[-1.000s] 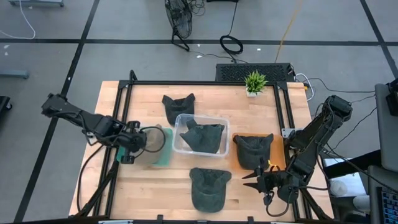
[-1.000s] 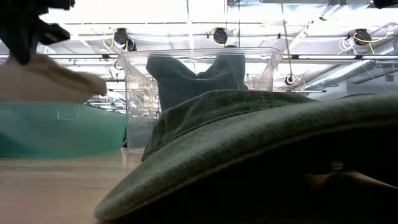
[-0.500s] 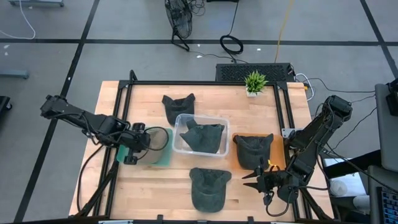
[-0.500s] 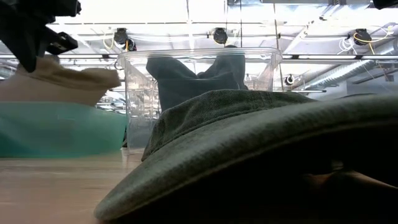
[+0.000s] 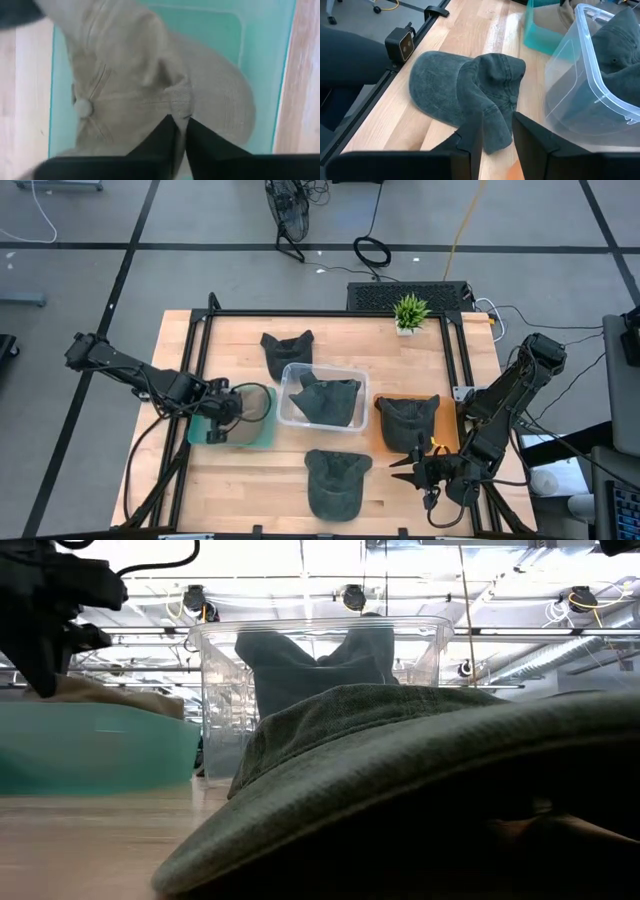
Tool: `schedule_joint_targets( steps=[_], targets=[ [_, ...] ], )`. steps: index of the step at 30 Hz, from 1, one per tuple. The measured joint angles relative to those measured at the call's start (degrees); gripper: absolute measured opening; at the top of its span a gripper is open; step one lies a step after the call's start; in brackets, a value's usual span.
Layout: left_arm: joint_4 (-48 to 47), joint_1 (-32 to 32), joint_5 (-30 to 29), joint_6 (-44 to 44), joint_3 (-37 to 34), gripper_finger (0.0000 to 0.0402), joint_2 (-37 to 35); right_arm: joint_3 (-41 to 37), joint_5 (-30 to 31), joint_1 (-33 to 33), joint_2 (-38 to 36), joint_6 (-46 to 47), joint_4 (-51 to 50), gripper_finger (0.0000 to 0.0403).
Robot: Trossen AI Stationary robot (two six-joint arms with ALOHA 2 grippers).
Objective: Pick & Place hat
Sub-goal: Put the brown cap into the green bin
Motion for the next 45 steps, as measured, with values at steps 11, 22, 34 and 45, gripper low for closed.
schedule_joint_targets(
  steps=[11, 22, 34, 45],
  targets=[
    [-0.31, -0.38, 8.07, -18.2, 2.01, 0.0164, 0.0, 0.0, 0.0, 0.0, 0.02, 0.15, -0.13, 0.0093],
    [-0.55, -1.97, 6.6, -24.32, -2.12, 0.0156, 0.0, -0.02, -0.01, 0.0, 0.02, 0.38, -0.39, 0.0093],
    [0.11, -2.05, 9.21, -33.77, -4.78, 0.0134, 1.2, -0.02, 0.04, 0.0, 0.02, 1.64, -0.52, 0.0093],
    [7.44, -1.99, 10.41, -36.78, -10.2, 0.0149, 1.79, -0.04, 0.02, 0.0, 0.02, 1.29, -0.66, 0.0093]
  ],
)
